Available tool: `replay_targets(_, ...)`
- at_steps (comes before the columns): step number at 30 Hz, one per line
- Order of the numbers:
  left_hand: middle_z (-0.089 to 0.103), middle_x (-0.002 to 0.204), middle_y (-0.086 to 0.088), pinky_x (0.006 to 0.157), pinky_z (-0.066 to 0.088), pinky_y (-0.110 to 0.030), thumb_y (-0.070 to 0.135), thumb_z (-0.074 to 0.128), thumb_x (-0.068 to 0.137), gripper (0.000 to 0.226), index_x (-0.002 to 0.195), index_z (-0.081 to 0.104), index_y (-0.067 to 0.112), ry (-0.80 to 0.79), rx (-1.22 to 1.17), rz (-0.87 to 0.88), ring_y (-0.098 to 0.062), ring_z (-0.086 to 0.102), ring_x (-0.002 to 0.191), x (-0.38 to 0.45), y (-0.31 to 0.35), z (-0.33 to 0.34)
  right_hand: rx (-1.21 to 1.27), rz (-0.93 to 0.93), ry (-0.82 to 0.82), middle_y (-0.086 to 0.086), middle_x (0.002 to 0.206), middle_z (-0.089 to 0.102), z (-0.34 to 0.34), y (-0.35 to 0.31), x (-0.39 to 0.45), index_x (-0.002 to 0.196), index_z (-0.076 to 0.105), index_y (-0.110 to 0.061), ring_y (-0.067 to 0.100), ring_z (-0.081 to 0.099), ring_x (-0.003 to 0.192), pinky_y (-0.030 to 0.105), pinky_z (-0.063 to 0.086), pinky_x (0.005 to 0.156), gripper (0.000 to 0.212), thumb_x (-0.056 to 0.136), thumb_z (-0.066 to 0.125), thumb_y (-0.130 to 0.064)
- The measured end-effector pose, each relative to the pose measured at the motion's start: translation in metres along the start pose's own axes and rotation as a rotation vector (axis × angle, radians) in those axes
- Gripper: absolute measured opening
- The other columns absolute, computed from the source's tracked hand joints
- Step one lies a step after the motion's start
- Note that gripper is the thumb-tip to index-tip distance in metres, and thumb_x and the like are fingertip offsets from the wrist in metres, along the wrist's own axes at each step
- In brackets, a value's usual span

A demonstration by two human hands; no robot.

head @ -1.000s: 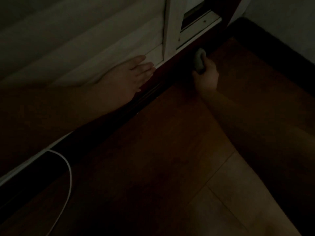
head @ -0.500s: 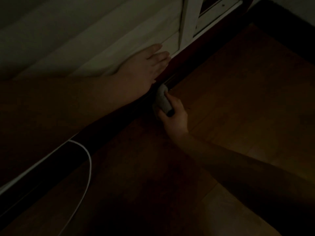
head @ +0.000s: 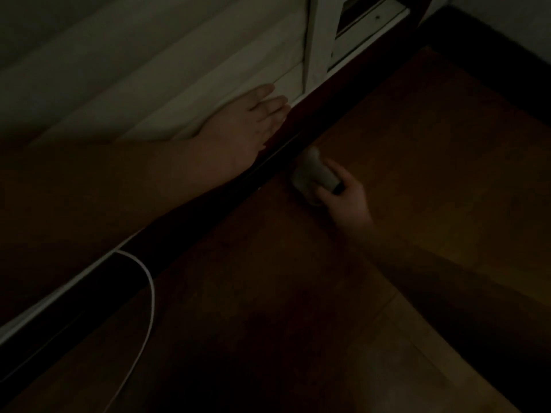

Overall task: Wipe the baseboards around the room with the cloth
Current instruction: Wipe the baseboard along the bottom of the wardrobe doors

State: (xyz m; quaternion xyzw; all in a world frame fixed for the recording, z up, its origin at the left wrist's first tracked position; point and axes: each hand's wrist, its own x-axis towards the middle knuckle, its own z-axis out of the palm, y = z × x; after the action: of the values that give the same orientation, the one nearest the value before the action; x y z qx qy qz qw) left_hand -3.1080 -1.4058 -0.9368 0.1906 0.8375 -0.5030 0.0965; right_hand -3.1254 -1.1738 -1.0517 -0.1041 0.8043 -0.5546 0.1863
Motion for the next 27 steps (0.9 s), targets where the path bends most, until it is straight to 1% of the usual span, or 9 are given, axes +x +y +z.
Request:
replay_targets(3,-0.017,0.163,-0.016,0.12,-0.009,-0.049,0.036,0.004,0.106,0.061,0.152,-0.014,0.0,-0.054,0.109,0.107,-0.03,-0.011,0.151,0.002,0.0,-0.009,-0.069,0.041,0.209,-0.001,0.14,0.051,-0.056,0.001,0.048,0.142,0.047,-0.022,0.017,0.052,0.126,0.043,0.045,0.107,0.058,0.088,0.068,-0.018)
replay_targets(7,-0.019,0.161,-0.017,0.119,-0.011,-0.05,0.036,0.002,0.105,0.062,0.151,-0.016,-0.001,-0.088,0.182,0.087,-0.031,-0.013,0.151,0.002,-0.001,-0.012,-0.169,0.066,0.336,0.002,0.148,0.045,-0.098,-0.013,0.106,0.146,0.043,-0.027,0.019,0.047,0.132,0.038,0.045,0.108,0.061,0.089,0.065,-0.028)
replay_targets(10,-0.019,0.162,-0.017,0.118,-0.012,-0.051,0.037,0.002,0.105,0.062,0.15,-0.017,-0.002,-0.069,0.181,0.108,-0.031,-0.013,0.151,0.001,-0.004,-0.015,-0.184,0.04,0.318,0.002,0.15,0.041,-0.098,-0.033,0.134,0.148,0.039,-0.032,0.02,0.045,0.133,0.035,0.046,0.106,0.06,0.093,0.062,-0.027)
replay_targets(13,-0.019,0.161,-0.017,0.118,-0.013,-0.051,0.037,0.002,0.105,0.062,0.15,-0.017,-0.002,-0.036,0.184,0.112,-0.03,-0.014,0.151,0.0,-0.003,-0.014,-0.198,0.019,0.298,0.004,0.15,0.039,-0.078,-0.047,0.144,0.15,0.037,-0.03,0.021,0.045,0.132,0.03,0.045,0.106,0.06,0.094,0.06,-0.021)
replay_targets(16,-0.021,0.161,-0.018,0.117,-0.014,-0.051,0.037,0.001,0.105,0.063,0.149,-0.018,-0.002,-0.049,0.174,0.109,-0.031,-0.015,0.151,0.001,-0.002,-0.012,-0.185,0.029,0.348,0.004,0.148,0.039,-0.053,-0.052,0.134,0.15,0.037,-0.026,0.02,0.045,0.13,0.03,0.042,0.109,0.06,0.095,0.058,-0.017)
replay_targets(19,-0.02,0.161,-0.018,0.117,-0.015,-0.052,0.038,0.002,0.105,0.063,0.15,-0.018,-0.002,-0.039,0.187,0.109,-0.032,-0.015,0.15,0.001,-0.002,-0.009,-0.213,-0.017,0.334,0.005,0.147,0.04,-0.03,-0.051,0.108,0.149,0.039,-0.023,0.013,0.043,0.128,0.017,0.031,0.108,0.06,0.093,0.059,-0.015)
replay_targets(22,-0.019,0.161,-0.018,0.118,-0.013,-0.052,0.037,0.003,0.105,0.064,0.149,-0.018,-0.003,-0.029,0.192,0.103,-0.032,-0.014,0.151,0.002,-0.002,-0.01,-0.195,-0.062,0.281,0.003,0.145,0.04,-0.005,-0.047,0.076,0.149,0.04,-0.023,0.007,0.04,0.125,0.011,0.027,0.105,0.062,0.092,0.062,-0.013)
replay_targets(25,-0.016,0.162,-0.017,0.118,-0.012,-0.05,0.037,0.005,0.106,0.063,0.151,-0.015,-0.002,-0.025,0.176,0.111,-0.031,-0.012,0.151,0.001,-0.002,-0.01,-0.145,-0.083,0.239,0.003,0.142,0.041,0.022,-0.045,0.048,0.147,0.044,-0.022,0.003,0.04,0.121,-0.004,0.022,0.097,0.062,0.089,0.065,-0.01)
replay_targets(27,-0.015,0.163,-0.017,0.119,-0.011,-0.05,0.036,0.005,0.106,0.062,0.152,-0.013,-0.002,-0.016,0.164,0.114,-0.031,-0.011,0.151,0.001,-0.002,-0.011,-0.117,-0.091,0.188,0.001,0.141,0.042,0.036,-0.045,0.029,0.146,0.046,-0.022,0.003,0.04,0.123,-0.002,0.023,0.099,0.063,0.088,0.067,-0.009)
